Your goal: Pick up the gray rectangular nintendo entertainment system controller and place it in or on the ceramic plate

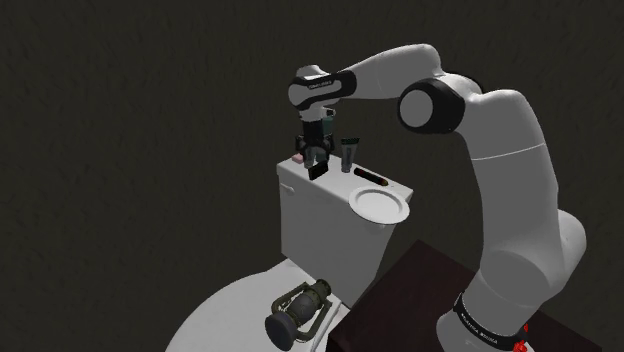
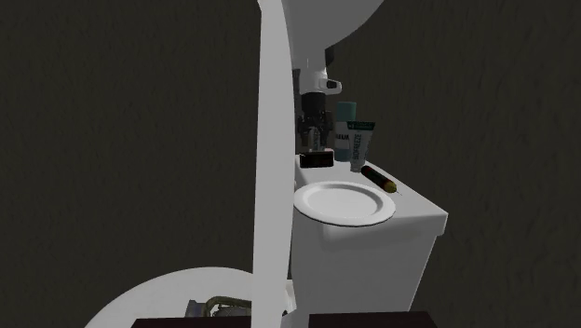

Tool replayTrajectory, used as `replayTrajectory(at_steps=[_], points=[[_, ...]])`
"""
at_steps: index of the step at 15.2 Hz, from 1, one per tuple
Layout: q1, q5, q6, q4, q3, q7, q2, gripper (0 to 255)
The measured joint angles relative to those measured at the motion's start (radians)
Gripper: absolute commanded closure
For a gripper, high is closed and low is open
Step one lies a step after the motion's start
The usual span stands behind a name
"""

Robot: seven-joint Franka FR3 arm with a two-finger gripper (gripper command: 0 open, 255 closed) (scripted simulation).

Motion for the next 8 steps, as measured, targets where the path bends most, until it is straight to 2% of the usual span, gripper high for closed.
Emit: replayTrajectory(at_steps=[8], points=[[-0.002, 0.000, 0.091, -0.086, -0.002, 0.009, 0.006, 0]])
